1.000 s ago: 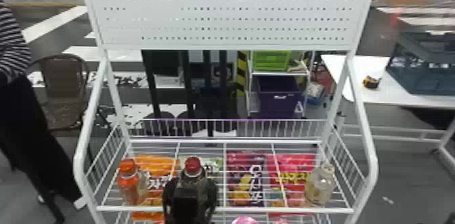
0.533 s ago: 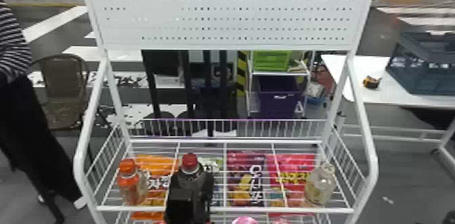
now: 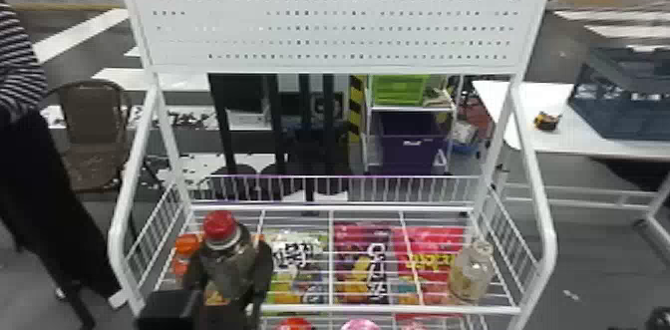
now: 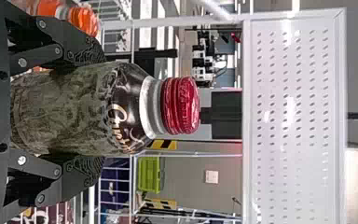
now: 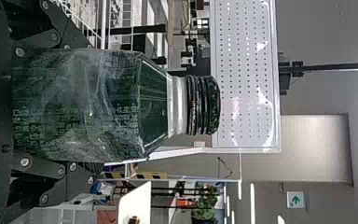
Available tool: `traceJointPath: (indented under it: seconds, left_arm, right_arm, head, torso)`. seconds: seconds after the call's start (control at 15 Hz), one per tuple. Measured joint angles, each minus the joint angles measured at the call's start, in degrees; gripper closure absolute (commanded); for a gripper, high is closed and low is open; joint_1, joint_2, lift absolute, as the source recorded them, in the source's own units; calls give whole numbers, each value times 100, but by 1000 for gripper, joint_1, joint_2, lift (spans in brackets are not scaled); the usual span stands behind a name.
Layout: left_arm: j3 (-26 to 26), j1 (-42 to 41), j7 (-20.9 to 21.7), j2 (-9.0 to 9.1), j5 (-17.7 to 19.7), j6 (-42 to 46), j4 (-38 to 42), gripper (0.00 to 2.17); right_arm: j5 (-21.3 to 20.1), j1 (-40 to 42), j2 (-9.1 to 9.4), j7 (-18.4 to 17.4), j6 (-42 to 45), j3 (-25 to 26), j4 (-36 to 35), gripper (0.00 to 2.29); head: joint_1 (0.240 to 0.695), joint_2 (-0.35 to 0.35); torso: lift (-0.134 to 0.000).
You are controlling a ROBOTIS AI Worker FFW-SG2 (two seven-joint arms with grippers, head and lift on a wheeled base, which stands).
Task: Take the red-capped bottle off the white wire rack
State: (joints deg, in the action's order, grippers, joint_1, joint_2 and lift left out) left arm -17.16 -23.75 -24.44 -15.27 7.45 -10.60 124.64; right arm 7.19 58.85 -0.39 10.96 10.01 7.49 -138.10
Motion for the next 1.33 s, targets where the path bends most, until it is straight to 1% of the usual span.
traceJointPath:
  seconds: [0.13,0.27,0.4,0.6,0.8,1.33]
  left_arm:
    - [442,-633,313,-51,-5,7,631,2145]
    - [870,-1068,495,-54,10,32,952,2145]
    - [1346,-1318,560,-35,126,78,1043,2145]
    - [1924,-1418,649,70,381,129,994,2145]
    - [2049,-1420,660,105,453,132,975,2142]
    - [2034,-1343,660,172,468,116,931,2142]
  right_arm:
    - [-21,-51,3,2,-98,-7,-6,1187]
    - [-41,-89,4,0,-171,-24,-7,1187]
    - [-49,-117,4,2,-233,-36,-7,1187]
    - [-52,-144,4,1,-275,-37,4,1187]
    - [-51,-171,4,1,-290,-37,17,1187]
    - [-37,-283,1,3,-515,-22,28,1187]
  head:
    - [499,0]
    - [499,0]
    - [499,0]
    - [499,0]
    - [499,0]
    - [499,0]
  torso:
    - [0]
    - [0]
    - [0]
    - [0]
    - [0]
    - [0]
